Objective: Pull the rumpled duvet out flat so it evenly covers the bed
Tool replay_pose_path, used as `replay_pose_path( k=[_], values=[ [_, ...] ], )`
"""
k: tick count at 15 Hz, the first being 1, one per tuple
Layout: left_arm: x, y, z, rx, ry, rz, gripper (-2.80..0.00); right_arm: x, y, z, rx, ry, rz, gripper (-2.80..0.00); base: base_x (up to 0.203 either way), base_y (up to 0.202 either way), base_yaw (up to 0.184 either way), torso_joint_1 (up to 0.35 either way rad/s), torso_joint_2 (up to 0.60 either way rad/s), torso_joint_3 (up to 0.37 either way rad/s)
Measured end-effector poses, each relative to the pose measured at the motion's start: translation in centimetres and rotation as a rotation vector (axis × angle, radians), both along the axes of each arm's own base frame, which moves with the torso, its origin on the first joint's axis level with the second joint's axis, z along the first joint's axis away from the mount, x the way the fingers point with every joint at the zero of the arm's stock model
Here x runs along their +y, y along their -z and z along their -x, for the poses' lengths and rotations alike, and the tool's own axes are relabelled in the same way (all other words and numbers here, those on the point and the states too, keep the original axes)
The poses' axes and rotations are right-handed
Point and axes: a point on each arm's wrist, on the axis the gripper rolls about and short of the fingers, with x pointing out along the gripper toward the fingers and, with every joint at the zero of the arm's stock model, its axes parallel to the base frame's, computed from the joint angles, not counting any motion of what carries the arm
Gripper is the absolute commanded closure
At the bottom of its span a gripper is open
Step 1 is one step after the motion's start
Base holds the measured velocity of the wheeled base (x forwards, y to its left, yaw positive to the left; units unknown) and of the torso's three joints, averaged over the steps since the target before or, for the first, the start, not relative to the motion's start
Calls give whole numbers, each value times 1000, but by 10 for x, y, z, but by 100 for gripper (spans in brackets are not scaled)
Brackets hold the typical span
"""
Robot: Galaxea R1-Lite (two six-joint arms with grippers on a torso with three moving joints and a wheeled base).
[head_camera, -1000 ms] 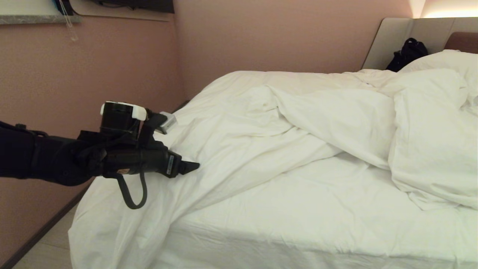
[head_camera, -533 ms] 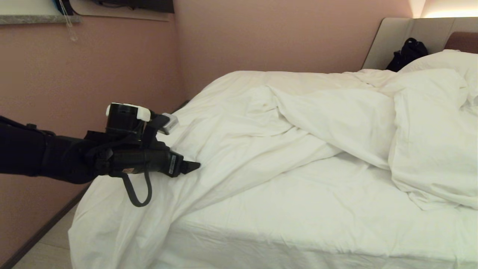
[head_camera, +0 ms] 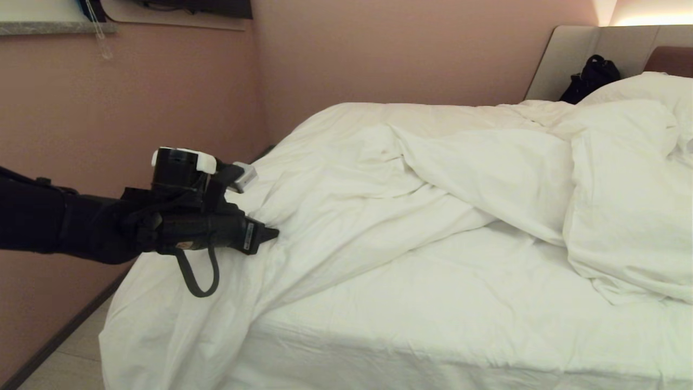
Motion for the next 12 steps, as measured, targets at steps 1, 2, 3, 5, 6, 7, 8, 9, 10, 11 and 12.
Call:
replay_pose_path(
  k=[1, 2, 3, 5, 6, 7, 8, 9, 10, 11, 12],
  values=[
    [0, -1, 1, -1, -1, 3, 0, 0, 0, 0, 0, 0, 0, 0, 0, 0, 0, 0, 0, 0],
    [1, -4, 3, -1, -6, 12, 0, 0, 0, 0, 0, 0, 1, 0, 0, 0, 0, 0, 0, 0],
    [1, -7, 6, 4, -17, 27, 0, 0, 0, 0, 0, 0, 1, 0, 0, 0, 0, 0, 0, 0],
    [3, -12, 11, 20, -25, 40, 0, 0, 0, 0, 1, 0, 1, 0, 0, 0, 0, 0, 0, 0],
    [3, -16, 14, 20, -25, 43, 0, 0, 0, 0, 0, 0, 1, 0, 0, 0, 0, 0, 0, 0],
    [4, -21, 17, 14, -30, 54, 0, 0, 0, 0, 0, 0, 1, 0, 0, 0, 0, 0, 0, 0],
    [5, -25, 20, 7, -35, 67, 0, 0, 0, 0, 1, 0, 1, 0, 0, 0, 0, 0, 0, 0],
    [6, -29, 24, 4, -41, 78, 0, 0, 0, 0, 0, 0, 1, 0, 0, 0, 0, 0, 0, 0],
    [7, -34, 29, 4, -44, 85, 0, 0, 0, 0, 0, 0, 1, 0, 0, 0, 0, 0, 0, 0],
    [7, -39, 36, 8, -41, 91, 0, 0, 0, 0, 0, 0, 1, 0, 0, 0, 0, 0, 0, 0],
    [6, -45, 44, 10, -35, 98, 0, 0, 0, 0, 0, 0, 1, 0, 0, 0, 0, 0, 0, 0]
  ],
)
